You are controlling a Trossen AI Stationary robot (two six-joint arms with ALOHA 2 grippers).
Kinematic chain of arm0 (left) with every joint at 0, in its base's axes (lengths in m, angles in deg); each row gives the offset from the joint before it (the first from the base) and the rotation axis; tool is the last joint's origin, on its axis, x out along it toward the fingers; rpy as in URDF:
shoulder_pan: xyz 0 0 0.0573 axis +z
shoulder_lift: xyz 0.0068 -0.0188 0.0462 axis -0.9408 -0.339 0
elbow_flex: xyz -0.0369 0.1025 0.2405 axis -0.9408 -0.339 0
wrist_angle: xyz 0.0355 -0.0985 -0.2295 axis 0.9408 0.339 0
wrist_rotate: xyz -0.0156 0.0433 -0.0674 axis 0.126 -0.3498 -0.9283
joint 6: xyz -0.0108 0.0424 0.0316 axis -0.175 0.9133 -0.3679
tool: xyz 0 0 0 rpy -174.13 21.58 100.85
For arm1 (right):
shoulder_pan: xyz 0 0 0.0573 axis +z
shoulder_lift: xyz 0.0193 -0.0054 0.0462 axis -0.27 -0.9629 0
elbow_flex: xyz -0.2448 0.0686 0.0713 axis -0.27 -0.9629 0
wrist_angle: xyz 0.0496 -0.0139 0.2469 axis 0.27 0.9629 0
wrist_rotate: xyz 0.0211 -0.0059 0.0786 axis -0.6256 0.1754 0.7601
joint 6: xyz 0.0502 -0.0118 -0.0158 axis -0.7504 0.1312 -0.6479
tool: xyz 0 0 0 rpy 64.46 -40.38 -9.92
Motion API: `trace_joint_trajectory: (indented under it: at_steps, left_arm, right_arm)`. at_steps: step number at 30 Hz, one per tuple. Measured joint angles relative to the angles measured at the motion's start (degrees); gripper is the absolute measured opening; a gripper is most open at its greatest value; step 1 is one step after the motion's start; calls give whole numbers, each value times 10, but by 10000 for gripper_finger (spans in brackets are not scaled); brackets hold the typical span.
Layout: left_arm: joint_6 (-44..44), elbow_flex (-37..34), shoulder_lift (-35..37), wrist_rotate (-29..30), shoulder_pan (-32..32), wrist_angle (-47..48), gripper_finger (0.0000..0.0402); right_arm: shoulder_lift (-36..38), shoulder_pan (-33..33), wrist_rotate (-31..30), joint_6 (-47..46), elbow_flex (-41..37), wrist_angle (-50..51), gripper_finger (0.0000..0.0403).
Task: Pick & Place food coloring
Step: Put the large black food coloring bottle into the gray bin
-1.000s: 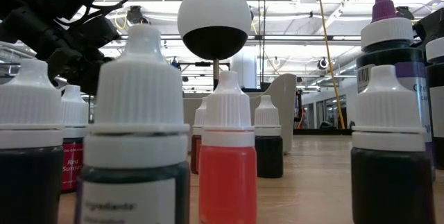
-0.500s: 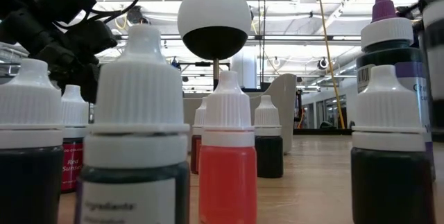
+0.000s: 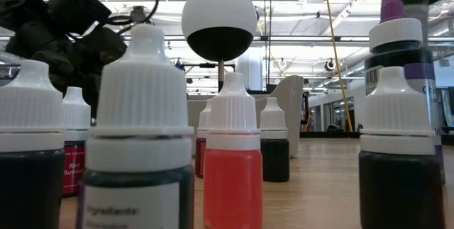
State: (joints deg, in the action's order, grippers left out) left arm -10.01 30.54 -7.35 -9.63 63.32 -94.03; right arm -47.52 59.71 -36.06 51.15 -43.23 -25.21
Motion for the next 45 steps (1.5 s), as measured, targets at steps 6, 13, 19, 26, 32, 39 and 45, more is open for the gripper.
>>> trace_joint_trajectory:
  at_steps: [6,13,19,26,32,39,45]
  left_arm:
    - [-8,51,-47,-7,-2,1,42]
    - [1,97,-100,-15,-20,42,42]
    - [0,112,-111,-15,-26,47,42]
    - [-8,116,-110,-17,-35,46,42]
    - [4,116,-110,-17,-35,39,42]
    - [12,116,-110,-17,-35,13,42]
    - [21,116,-110,-15,-35,11,42]
  right_arm:
    - [0,-16,-31,51,49,35,110]
    - [0,-33,-31,59,64,37,110]
    - [0,-59,-31,59,65,24,114]
    - [0,-79,-28,62,65,24,109]
    - [0,-91,-27,64,65,24,113]
    - [0,-104,-10,61,65,21,109]
    - [0,-108,5,78,65,-9,110]
